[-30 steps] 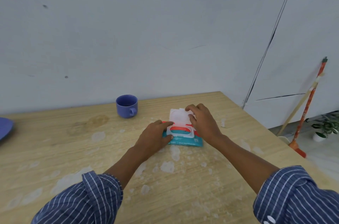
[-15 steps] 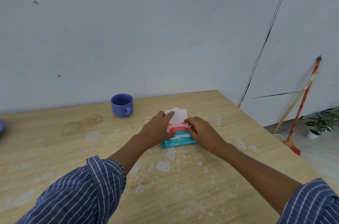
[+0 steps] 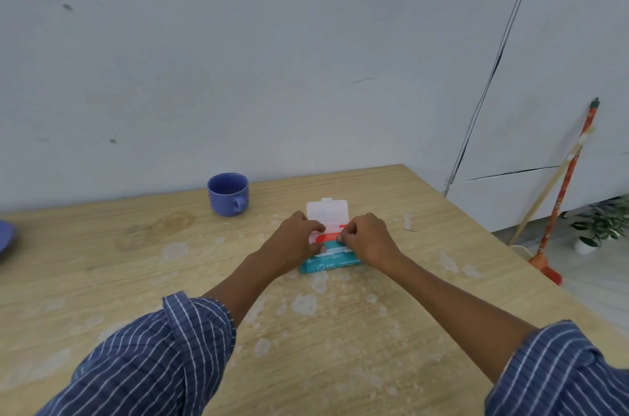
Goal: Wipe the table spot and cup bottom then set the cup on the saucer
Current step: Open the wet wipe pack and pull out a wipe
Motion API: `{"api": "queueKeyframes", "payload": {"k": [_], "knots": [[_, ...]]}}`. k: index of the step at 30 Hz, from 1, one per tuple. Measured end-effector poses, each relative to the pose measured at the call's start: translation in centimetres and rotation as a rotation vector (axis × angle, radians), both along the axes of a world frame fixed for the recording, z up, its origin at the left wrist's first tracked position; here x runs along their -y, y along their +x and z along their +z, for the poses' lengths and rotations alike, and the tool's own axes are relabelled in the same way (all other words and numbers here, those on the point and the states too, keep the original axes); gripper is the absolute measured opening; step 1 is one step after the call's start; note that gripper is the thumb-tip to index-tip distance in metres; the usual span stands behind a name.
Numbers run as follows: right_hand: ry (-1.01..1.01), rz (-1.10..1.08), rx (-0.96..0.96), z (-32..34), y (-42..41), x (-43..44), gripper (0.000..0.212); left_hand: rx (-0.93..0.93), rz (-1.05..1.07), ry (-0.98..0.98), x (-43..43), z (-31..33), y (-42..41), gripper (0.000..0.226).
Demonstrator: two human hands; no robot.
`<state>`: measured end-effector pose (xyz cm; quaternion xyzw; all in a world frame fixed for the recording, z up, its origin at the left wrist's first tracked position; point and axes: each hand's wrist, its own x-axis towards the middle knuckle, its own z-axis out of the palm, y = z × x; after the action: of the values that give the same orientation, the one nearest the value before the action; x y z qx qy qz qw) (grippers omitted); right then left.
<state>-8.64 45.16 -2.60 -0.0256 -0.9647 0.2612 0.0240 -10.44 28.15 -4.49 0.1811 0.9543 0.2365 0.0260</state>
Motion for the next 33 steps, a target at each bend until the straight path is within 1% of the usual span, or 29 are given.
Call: {"api": "queueKeyframes", "payload": {"k": [3, 5, 9, 13, 16, 18, 21, 24, 26, 29, 33], "knots": [[-0.034, 0.016, 0.08, 0.5, -0.2, 0.7, 0.035, -0.003, -0.006, -0.008, 0.0, -0.1, -0.2, 0.053], [-0.139, 0.033, 0.131, 1.2, -0.4, 1.1, 0.04, -0.012, -0.01, 0.006, 0.1, 0.0, -0.3, 0.051], [-0.365, 0.064, 0.195, 2.4, -0.5, 1.4, 0.027, -0.04, -0.039, 0.089, 0.2, -0.1, 0.0, 0.048], [-0.458, 0.029, 0.249, 2.5, -0.1, 0.8, 0.016, -0.072, -0.01, 0.125, 0.5, -0.2, 0.5, 0.041], [-0.514, 0.019, 0.238, 2.3, 0.2, 0.0, 0.011, -0.089, -0.005, 0.127, 0.8, -0.2, 0.5, 0.033], [-0.467, 0.06, 0.184, 2.1, 0.4, -0.5, 0.015, -0.091, -0.038, 0.093, 1.0, -0.1, 0.4, 0.029], [-0.298, 0.088, 0.044, 1.4, 0.4, -1.2, 0.015, -0.076, -0.057, 0.076, 1.2, 0.3, 0.4, 0.024], [-0.106, 0.233, -0.014, 0.9, 0.5, -1.8, 0.018, -0.061, -0.07, 0.097, 1.7, 0.5, 0.3, 0.023], [-0.028, 0.31, -0.038, 0.6, 0.4, -1.9, 0.014, -0.057, -0.081, 0.112, 1.8, 0.6, 0.3, 0.024], [0.061, 0.332, -0.114, 0.2, 0.2, -1.4, 0.012, -0.084, -0.055, 0.135, 1.6, 0.4, 0.5, 0.028], [0.256, 0.369, -0.202, 0.2, 0.2, -0.9, 0.017, -0.09, -0.027, 0.132, 1.3, -0.3, 0.5, 0.024]]}}
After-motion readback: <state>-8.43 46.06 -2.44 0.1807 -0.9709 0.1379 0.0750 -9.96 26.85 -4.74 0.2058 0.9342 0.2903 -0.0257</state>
